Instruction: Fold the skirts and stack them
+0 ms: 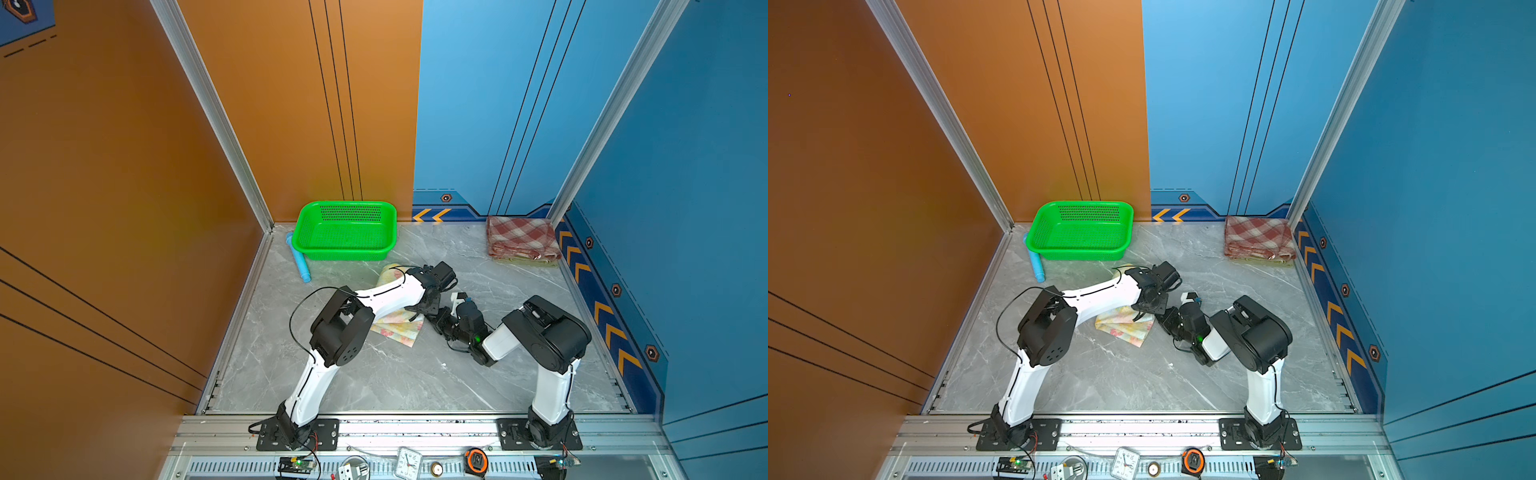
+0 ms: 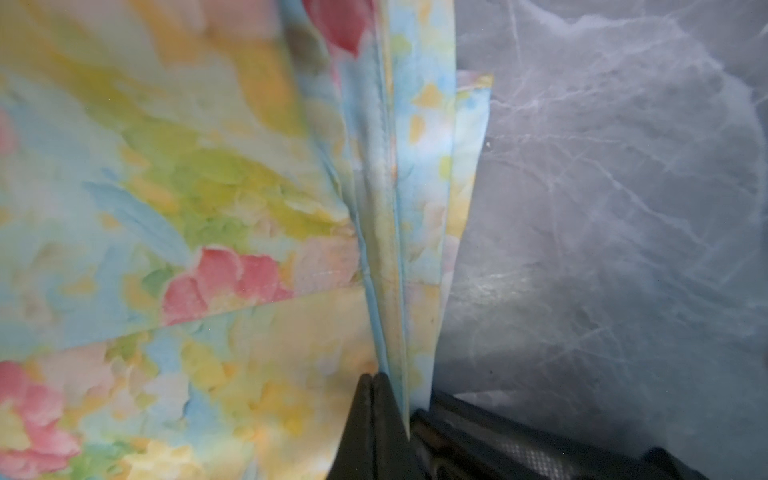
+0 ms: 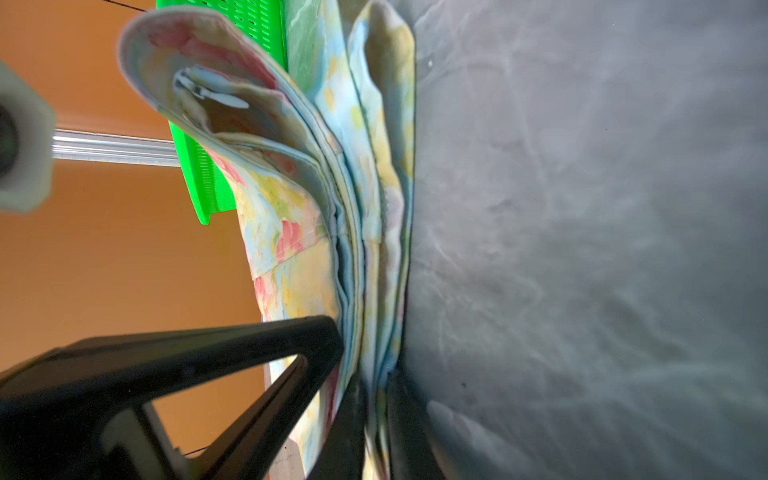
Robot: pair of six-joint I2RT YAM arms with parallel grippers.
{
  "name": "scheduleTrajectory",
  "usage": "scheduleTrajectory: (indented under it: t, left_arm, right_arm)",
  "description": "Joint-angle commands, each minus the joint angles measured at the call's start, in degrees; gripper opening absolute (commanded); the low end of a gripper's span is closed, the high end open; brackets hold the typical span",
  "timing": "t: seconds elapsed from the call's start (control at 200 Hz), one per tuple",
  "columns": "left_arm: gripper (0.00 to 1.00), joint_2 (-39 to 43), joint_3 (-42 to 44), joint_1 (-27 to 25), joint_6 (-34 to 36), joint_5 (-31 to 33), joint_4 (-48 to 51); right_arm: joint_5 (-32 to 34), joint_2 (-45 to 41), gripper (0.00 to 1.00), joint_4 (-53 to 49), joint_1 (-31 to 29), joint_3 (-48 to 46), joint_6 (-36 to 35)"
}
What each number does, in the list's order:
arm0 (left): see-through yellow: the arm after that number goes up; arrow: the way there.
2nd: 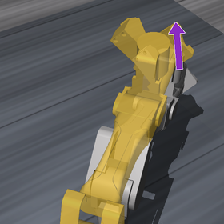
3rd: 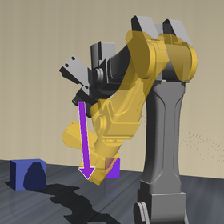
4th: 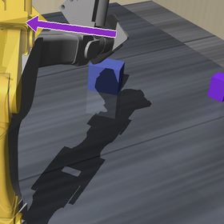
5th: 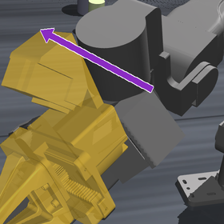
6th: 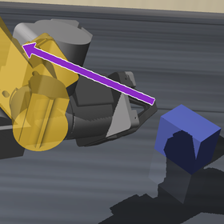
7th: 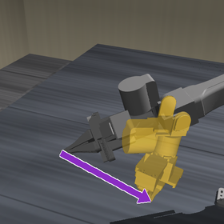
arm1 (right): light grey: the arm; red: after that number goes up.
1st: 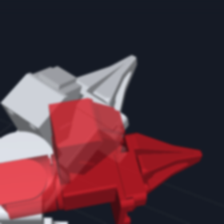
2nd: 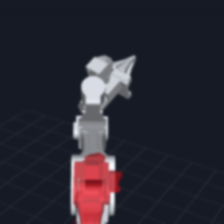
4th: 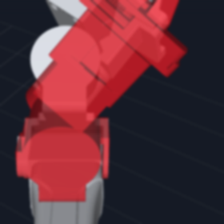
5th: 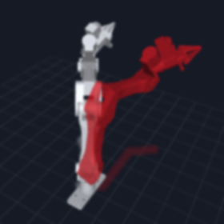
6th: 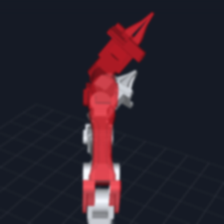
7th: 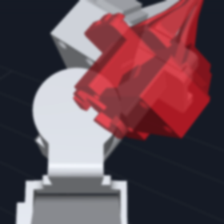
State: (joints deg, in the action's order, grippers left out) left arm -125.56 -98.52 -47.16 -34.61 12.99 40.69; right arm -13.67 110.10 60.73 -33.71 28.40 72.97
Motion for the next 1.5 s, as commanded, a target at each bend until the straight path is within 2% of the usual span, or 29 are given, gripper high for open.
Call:
scheduleTrajectory:
  t: [0.0, 0.38, 0.766, 0.871, 1.051, 1.177, 1.492]
  left_arm:
    - [0.00, -1.61, 2.66, -0.04, -1.33, -2.39, -1.39]
    - [0.01, 1.12, 12.58, 3.45, -4.91, -10.38, -11.02]
    - [0.34, 4.50, 18.01, 5.89, -6.00, -11.68, -12.91]
    - [0.36, 4.47, 18.09, 5.99, -5.73, -11.33, -12.78]
    - [0.34, 2.59, 16.47, 5.60, -4.61, -8.92, -10.21]
    - [0.28, 0.94, 15.74, 5.38, -4.33, -7.73, -8.58]
    - [0.03, -1.53, 13.93, 4.77, -3.71, -6.93, -6.94]
  right_arm:
    - [-0.13, 4.43, 0.14, -9.66, -0.94, -1.07, -0.19]
    - [-0.04, 4.06, 0.14, -11.06, -1.07, -1.06, -0.57]
    - [0.34, 3.75, 0.14, -12.13, -1.38, -0.88, -0.51]
    - [0.40, 3.83, 0.14, -12.20, -1.38, -0.85, -0.48]
    - [0.49, 3.74, 0.14, -11.75, -1.33, -1.22, -0.47]
    - [0.49, 3.63, 0.14, -11.08, -1.14, -1.73, -0.37]
    - [0.23, 4.06, 0.14, -9.44, -0.60, -2.48, -0.03]
